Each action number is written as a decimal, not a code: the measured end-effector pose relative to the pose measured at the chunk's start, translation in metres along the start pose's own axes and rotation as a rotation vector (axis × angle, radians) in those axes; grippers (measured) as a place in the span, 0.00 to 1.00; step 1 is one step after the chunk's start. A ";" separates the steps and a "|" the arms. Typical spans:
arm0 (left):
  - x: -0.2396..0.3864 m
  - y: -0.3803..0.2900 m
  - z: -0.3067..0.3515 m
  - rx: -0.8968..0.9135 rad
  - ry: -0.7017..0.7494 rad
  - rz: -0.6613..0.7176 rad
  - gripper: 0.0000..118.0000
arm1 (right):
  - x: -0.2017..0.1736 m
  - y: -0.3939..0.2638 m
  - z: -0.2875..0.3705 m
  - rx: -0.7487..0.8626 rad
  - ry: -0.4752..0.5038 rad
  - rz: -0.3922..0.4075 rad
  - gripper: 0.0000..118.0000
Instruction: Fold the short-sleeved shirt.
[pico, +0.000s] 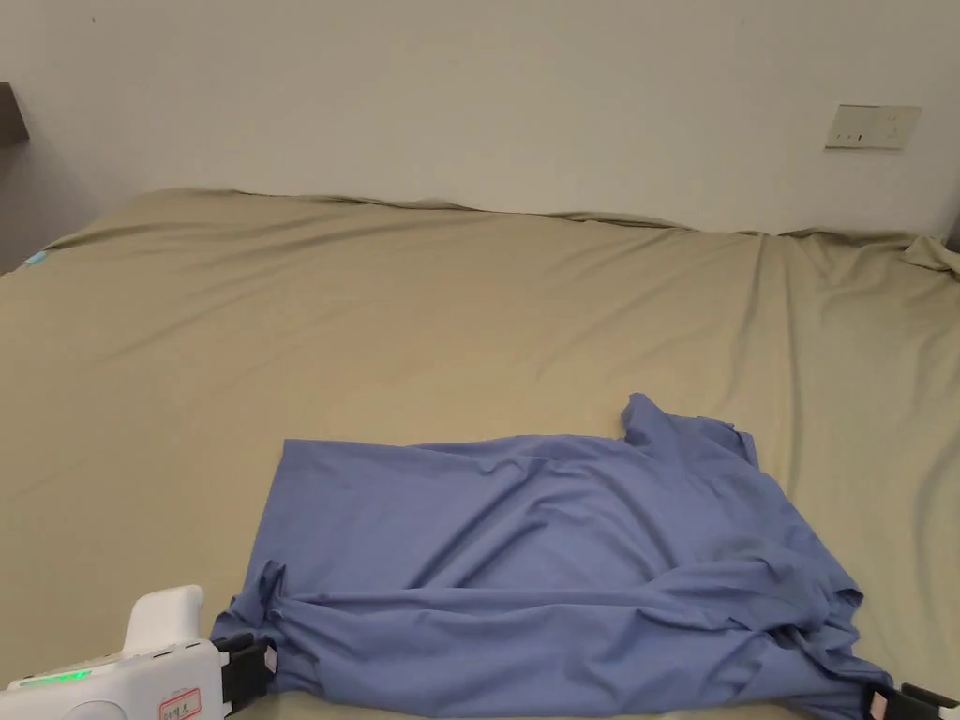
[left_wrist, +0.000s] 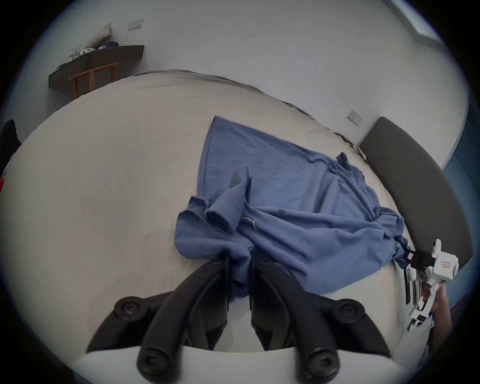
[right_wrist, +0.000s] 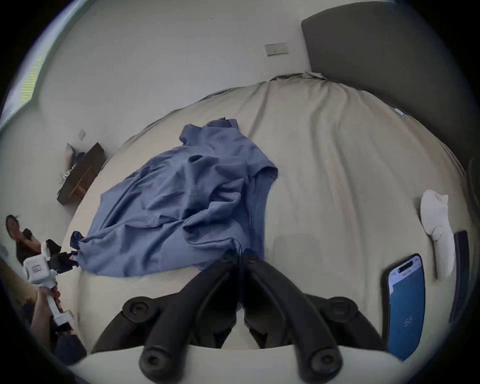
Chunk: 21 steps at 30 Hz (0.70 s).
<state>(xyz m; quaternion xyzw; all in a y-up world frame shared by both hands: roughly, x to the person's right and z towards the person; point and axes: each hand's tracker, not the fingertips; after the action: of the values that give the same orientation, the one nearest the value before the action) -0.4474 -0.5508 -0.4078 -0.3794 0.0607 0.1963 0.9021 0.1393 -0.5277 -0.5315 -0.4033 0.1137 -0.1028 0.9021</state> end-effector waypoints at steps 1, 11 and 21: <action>0.001 0.001 0.005 0.014 -0.006 -0.010 0.11 | -0.001 0.001 0.005 0.004 0.008 0.001 0.04; 0.008 0.017 0.064 0.065 -0.024 -0.112 0.10 | -0.015 0.013 0.071 0.081 0.044 0.112 0.03; -0.019 -0.039 0.118 -0.030 0.023 -0.096 0.10 | -0.001 -0.026 0.125 -0.023 0.023 0.053 0.03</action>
<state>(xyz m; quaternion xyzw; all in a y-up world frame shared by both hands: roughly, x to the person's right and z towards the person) -0.4543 -0.4980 -0.2943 -0.3978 0.0499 0.1494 0.9039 0.1720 -0.4569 -0.4308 -0.4093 0.1357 -0.0824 0.8985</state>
